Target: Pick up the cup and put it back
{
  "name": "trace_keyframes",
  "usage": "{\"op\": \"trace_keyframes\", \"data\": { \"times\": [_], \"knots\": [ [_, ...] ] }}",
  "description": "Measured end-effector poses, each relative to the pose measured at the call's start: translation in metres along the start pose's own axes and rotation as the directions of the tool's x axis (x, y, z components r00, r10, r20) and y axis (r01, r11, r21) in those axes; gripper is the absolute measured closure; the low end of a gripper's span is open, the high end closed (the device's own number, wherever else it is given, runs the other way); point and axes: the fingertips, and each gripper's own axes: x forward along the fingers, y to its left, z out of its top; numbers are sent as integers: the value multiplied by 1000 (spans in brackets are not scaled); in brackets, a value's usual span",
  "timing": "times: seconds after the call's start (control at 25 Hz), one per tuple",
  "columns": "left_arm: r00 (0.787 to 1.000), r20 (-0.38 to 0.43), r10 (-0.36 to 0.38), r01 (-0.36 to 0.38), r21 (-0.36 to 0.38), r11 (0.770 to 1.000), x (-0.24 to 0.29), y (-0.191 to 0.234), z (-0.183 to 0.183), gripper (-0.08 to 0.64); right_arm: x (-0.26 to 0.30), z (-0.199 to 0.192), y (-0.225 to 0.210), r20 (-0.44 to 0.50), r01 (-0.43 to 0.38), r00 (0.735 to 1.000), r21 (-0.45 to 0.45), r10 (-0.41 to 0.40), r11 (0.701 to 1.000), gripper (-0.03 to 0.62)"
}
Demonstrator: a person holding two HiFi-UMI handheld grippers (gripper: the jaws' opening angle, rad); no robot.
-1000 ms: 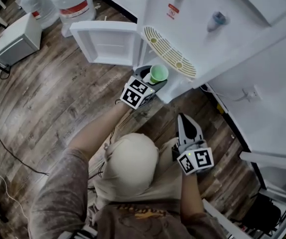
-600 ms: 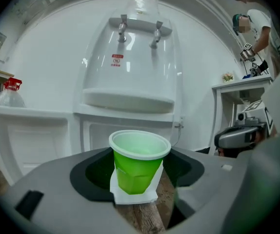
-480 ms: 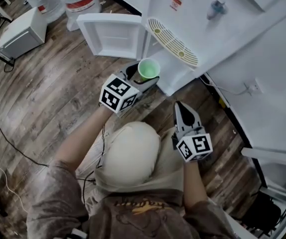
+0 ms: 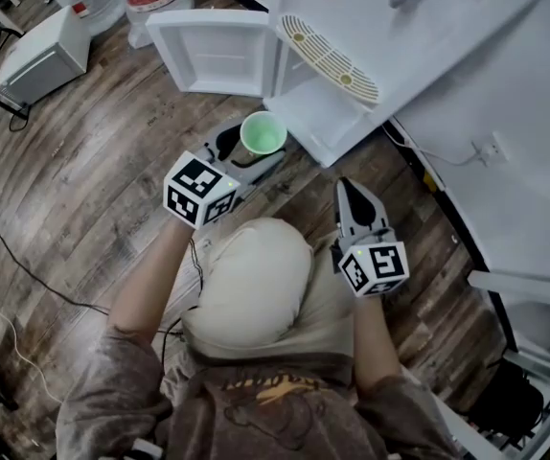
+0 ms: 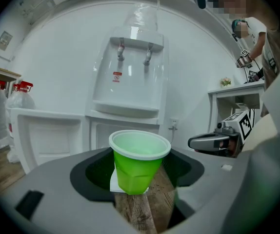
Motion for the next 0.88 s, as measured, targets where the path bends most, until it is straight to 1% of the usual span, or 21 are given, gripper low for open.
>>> {"op": "trace_keyframes", "data": {
  "times": [0.2, 0.32, 0.4, 0.88],
  "knots": [
    [999, 23, 36, -35, -25, 999, -24, -1, -5, 255, -3, -1, -2, 3, 11, 1000, 6, -11, 1000, 591],
    [999, 22, 49, -48, -9, 999, -33, -7, -7, 255, -4, -4, -3, 2, 10, 1000, 5, -10, 1000, 591],
    [999, 17, 51, -51, 0, 999, -36, -10, -8, 255, -3, -5, -2, 0, 9, 1000, 4, -9, 1000, 591],
    [998, 39, 51, -51, -12, 999, -39, -13, -5, 254, -8, -5, -5, -6, 21, 1000, 5, -21, 1000, 591]
  ]
}}
